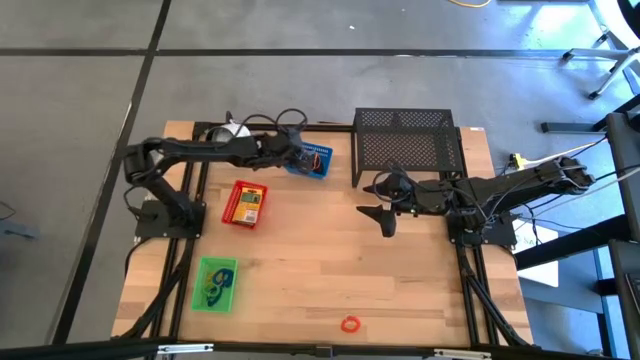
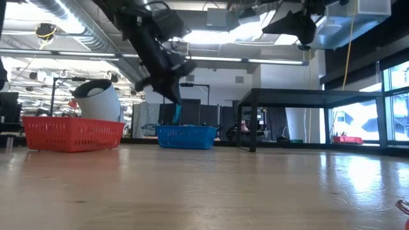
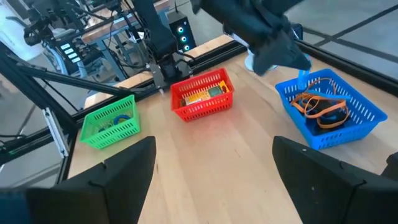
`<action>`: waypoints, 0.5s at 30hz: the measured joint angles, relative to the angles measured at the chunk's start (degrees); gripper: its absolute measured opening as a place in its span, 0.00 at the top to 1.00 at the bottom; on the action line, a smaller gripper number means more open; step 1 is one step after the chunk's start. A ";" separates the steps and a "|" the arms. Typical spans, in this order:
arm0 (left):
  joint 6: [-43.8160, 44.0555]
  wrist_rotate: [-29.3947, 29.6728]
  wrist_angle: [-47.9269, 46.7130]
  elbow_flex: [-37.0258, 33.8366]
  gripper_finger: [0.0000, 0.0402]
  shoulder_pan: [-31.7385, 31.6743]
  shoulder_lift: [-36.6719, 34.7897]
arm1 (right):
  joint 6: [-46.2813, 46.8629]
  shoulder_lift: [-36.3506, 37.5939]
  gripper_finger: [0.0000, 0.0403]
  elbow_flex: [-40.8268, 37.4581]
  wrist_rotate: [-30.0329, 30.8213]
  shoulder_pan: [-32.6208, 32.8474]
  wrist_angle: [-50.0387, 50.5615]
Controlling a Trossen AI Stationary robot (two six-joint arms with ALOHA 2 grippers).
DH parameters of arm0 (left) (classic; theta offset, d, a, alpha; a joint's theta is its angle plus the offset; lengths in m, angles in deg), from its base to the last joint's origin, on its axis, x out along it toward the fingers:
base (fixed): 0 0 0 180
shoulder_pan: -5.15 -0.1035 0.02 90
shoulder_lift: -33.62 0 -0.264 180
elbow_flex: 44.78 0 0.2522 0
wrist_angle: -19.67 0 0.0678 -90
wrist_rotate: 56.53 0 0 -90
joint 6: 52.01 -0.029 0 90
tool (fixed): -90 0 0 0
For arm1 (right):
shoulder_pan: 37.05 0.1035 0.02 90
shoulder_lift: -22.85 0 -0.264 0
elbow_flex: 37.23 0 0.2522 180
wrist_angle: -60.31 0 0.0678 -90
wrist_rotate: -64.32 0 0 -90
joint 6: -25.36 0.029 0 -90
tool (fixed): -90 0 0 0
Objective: Pick & Place Office Desk Supplies
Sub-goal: Put the blue rubber band into the blue bin
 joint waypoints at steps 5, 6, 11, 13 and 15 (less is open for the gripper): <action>-1.26 2.65 4.13 -0.02 0.98 -0.18 4.54 | 1.40 0.00 0.20 0.00 -0.03 0.02 0.00; -0.75 3.87 4.44 -0.02 0.97 -0.16 5.04 | 1.53 -0.01 0.20 0.00 -0.03 0.01 0.00; 0.47 6.77 5.13 -0.02 0.93 -0.16 6.15 | 2.89 -0.02 0.20 0.00 -1.15 0.01 0.02; 0.48 6.89 5.16 0.00 0.90 -0.16 5.87 | 3.00 -0.02 0.20 0.00 -3.14 0.02 0.17; 0.45 6.74 5.06 0.00 0.85 -0.16 5.12 | 3.03 -0.02 0.20 0.00 -6.28 0.02 0.59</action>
